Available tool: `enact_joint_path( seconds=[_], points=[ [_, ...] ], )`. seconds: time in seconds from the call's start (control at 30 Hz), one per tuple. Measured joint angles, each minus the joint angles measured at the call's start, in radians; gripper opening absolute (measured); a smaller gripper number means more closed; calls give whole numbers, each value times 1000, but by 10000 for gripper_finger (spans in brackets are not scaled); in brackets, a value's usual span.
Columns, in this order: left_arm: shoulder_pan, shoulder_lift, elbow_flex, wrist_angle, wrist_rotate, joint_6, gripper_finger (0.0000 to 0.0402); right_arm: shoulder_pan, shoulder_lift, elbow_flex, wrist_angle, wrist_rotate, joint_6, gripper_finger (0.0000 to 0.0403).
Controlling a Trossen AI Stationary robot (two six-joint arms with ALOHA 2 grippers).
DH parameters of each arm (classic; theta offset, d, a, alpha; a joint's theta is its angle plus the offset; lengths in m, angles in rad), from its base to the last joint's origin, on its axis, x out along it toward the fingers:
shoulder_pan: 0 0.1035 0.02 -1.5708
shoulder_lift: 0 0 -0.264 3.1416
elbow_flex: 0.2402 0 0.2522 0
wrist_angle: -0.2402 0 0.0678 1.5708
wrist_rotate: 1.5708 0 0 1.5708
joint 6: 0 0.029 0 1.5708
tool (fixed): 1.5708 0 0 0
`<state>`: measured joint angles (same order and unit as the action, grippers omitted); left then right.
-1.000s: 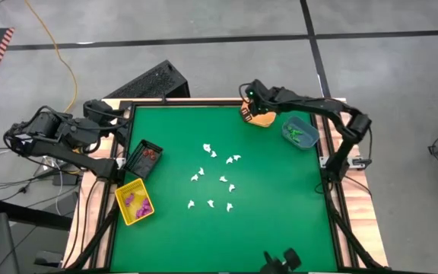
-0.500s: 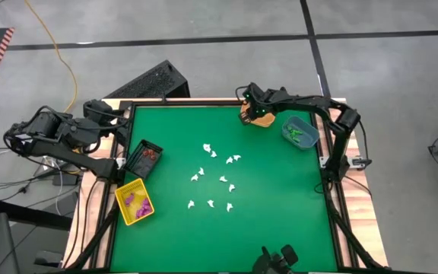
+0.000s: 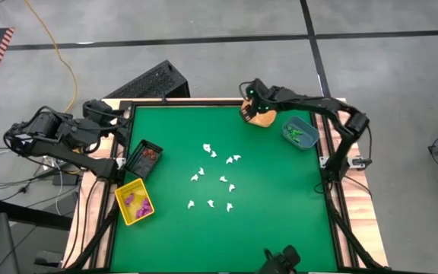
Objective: Sort Halloween decoration
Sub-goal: Put the white ghost toy into the light orange bin
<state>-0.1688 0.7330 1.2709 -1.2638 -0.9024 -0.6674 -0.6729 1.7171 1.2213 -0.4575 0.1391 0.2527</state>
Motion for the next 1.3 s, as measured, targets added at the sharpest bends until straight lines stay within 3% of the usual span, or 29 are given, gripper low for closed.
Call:
enact_joint_path(
  seconds=[0.1, 0.3, 0.57, 0.9, 1.3],
  points=[
    [0, 0, 0, -9, -1, -1, 199, 8, -90, 0, 5, -28, -47, 218],
    [0, 0, 0, -10, -1, -3, 199, 103, -278, 1, 24, -189, -202, 215],
    [0, 0, 0, -10, -2, -26, 199, 317, -323, -9, 33, -230, -312, 214],
    [0, 0, 0, -10, -11, -63, 199, 384, -358, -353, 397, -247, -226, 214],
    [0, 28, -21, -3, -105, -110, 199, 380, -349, -653, 791, -244, -318, 214]
  ],
)
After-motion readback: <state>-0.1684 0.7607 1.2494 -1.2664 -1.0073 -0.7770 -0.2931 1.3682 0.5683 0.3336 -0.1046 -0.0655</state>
